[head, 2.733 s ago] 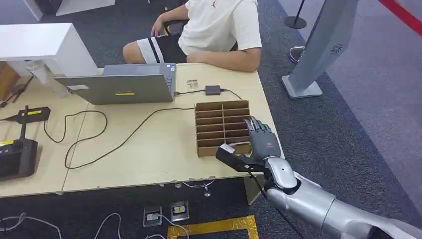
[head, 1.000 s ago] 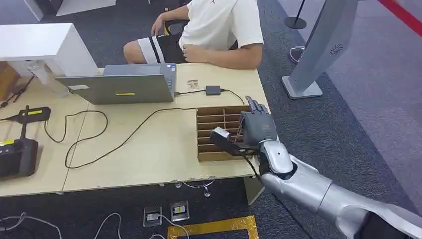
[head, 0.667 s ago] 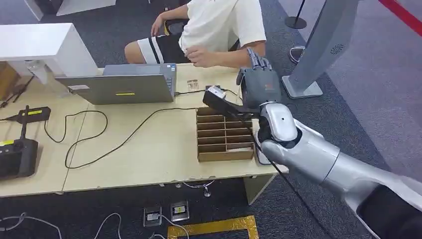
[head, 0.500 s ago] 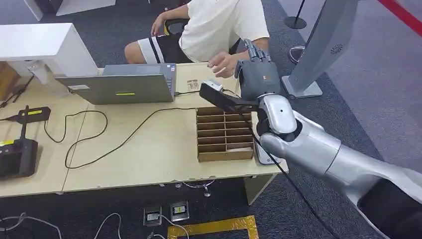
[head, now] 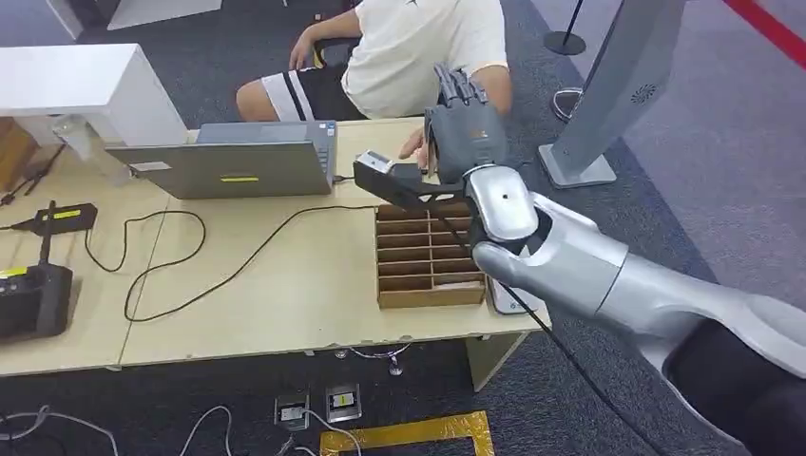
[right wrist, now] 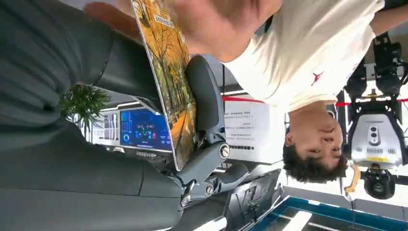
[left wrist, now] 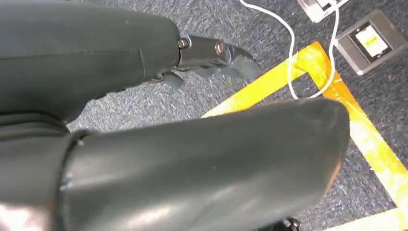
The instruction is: Pass the card to the sensor for recognition and then transmit it.
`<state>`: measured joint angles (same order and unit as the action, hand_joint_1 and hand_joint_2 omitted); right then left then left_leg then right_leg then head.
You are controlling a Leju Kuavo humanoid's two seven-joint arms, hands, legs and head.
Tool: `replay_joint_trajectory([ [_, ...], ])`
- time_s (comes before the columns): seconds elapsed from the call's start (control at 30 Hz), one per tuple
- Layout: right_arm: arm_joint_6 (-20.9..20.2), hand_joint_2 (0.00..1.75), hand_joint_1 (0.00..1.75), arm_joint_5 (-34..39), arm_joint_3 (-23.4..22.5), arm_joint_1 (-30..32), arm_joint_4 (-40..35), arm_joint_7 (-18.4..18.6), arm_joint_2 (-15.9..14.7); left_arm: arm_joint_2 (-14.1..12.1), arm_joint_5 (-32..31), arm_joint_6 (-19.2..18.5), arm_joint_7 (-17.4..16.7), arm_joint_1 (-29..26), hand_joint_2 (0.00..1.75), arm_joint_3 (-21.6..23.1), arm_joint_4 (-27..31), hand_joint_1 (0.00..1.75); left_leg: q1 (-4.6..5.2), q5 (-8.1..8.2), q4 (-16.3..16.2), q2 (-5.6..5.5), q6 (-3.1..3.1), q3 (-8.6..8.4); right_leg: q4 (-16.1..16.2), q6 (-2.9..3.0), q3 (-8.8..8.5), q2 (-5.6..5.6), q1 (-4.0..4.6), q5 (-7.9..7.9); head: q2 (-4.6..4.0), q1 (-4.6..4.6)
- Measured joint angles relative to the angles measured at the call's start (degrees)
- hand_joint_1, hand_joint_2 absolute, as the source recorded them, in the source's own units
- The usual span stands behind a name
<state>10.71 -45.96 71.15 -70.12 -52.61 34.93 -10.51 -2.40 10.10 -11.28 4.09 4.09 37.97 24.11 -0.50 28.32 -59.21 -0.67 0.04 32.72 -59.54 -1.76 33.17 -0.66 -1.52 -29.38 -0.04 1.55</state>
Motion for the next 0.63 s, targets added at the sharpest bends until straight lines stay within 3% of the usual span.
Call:
replay_joint_trajectory([
  [0.27, 0.4, 1.75, 1.57, 0.2, 2.5, -0.5, 5.9, -0.3, 2.4, 0.0, 0.2, 0.0, 0.0, 0.0, 0.0, 0.4, -0.3, 0.0, 0.0, 0.0, 0.0, -0.03, 0.0, 0.0, 0.0, 0.0, 0.0, 0.02, 0.0, 0.0, 0.0, 0.02],
  [0.3, 0.4, 1.75, 1.34, 0.2, 2.6, -0.5, 6.3, -0.3, 2.5, 0.0, 0.2, 0.0, 0.0, 0.0, 0.0, 0.4, -0.4, 0.0, 0.0, 0.0, 0.0, -0.04, 0.0, 0.0, 0.0, 0.0, 0.01, 0.03, 0.0, 0.0, 0.0, 0.02],
  [0.33, 0.4, 1.75, 0.33, 0.3, 2.8, -0.6, 6.8, -0.2, 2.6, 0.0, 0.1, 0.0, 0.0, 0.0, 0.0, 0.4, -0.5, 0.0, 0.0, 0.0, 0.0, -0.04, 0.0, 0.0, 0.0, 0.0, 0.01, 0.03, 0.0, 0.0, 0.0, 0.0],
  [0.37, 0.4, 1.75, 0.0, 0.4, 3.1, -0.6, 7.4, -0.1, 2.7, 0.0, 0.1, 0.0, 0.0, 0.0, 0.0, 0.4, -0.6, 0.0, 0.0, 0.0, 0.0, -0.04, -0.01, 0.0, 0.0, 0.0, 0.01, 0.03, 0.0, 0.0, 0.0, 0.02],
  [0.63, 2.3, 1.75, 0.0, 0.3, 3.8, -0.2, 10.8, 1.2, 2.6, 0.0, -0.6, 0.0, 0.3, 0.0, 0.0, 0.4, -1.3, 0.0, 0.0, -0.01, 0.0, -0.04, -0.01, -0.01, 0.0, 0.0, 0.02, 0.0, 0.0, 0.0, 0.0, 0.02],
])
